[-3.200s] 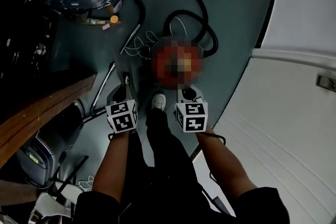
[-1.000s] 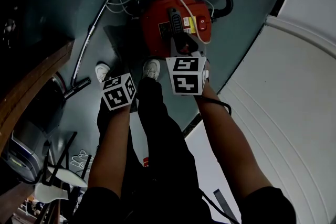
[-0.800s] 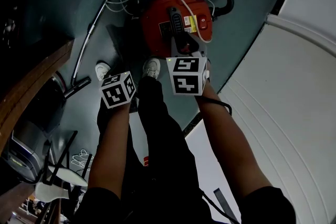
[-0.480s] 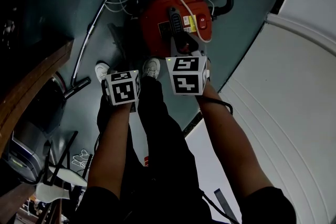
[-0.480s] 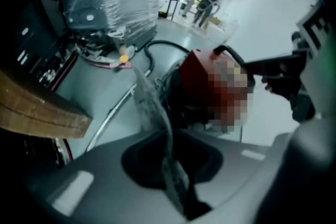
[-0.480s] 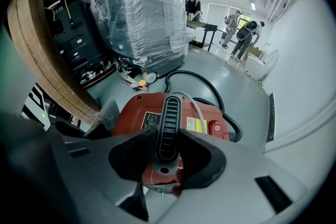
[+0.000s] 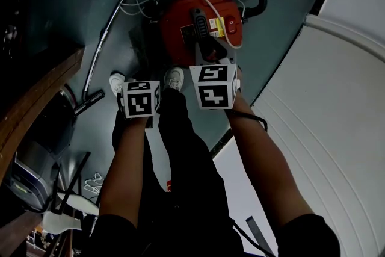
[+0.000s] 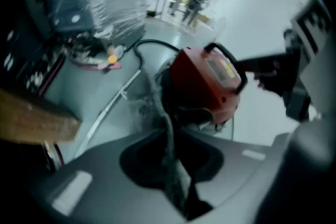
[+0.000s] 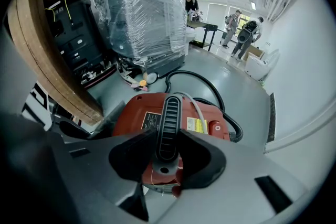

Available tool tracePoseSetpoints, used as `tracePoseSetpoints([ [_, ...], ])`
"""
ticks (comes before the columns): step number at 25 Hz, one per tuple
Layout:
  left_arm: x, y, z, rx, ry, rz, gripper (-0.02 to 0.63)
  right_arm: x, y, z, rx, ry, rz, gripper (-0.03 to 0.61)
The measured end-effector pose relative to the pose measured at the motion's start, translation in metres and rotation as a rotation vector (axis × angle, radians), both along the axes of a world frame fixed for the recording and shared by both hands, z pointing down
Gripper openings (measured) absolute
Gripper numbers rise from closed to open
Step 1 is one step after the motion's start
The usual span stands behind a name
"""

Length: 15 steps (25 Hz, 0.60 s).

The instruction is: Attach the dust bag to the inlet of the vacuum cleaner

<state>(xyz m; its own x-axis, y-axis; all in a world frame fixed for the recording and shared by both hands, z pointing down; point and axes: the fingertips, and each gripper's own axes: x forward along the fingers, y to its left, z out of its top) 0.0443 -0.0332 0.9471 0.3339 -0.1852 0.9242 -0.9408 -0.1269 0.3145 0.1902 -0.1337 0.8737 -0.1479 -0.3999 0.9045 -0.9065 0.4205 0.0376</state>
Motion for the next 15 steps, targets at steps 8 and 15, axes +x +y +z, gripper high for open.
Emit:
tracePoseSetpoints([
  [8, -0.008, -0.002, 0.002, -0.102, 0.247, -0.363, 0.069, 0.001, 0.0, -0.001, 0.007, -0.004, 0.004, 0.127],
  [15, 0.003, 0.0, 0.002, -0.009, 0.151, -0.109, 0.067, 0.0, 0.0, 0.001, 0.012, -0.011, 0.007, 0.127],
])
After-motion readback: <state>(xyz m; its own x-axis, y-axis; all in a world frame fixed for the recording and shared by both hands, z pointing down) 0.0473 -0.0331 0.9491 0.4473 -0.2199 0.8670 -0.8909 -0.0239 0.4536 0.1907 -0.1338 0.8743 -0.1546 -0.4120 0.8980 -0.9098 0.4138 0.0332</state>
